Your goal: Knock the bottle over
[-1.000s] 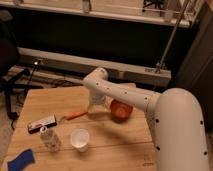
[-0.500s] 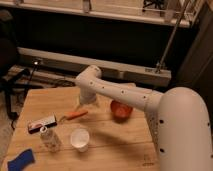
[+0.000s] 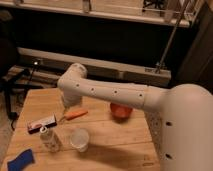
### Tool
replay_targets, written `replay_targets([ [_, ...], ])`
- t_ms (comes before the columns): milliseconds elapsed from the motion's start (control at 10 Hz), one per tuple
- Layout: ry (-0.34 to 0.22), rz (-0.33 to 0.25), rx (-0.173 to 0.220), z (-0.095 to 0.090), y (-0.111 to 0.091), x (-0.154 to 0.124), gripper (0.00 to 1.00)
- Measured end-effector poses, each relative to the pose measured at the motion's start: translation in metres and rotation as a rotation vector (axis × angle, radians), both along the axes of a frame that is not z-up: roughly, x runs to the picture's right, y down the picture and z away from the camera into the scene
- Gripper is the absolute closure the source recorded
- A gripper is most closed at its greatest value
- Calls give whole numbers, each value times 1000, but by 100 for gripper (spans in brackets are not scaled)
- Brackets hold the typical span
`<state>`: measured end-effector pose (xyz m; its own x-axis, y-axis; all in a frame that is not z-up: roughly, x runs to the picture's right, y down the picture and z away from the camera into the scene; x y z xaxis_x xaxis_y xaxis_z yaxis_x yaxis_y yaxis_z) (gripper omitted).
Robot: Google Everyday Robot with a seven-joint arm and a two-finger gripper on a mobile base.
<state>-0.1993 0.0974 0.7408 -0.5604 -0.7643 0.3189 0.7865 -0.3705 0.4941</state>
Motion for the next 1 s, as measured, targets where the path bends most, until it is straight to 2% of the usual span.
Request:
replay_targets([
  [100,-55,-50,25,-22,5,-19,67],
  [400,-174,-137,64,-74,18,-49,94],
  [500,-219,-175,85,-95,24,-55,99],
  [800,-326,-270,150,-145,43,-63,100],
  [1000,-381,-321,172,-165,55,-66,100],
])
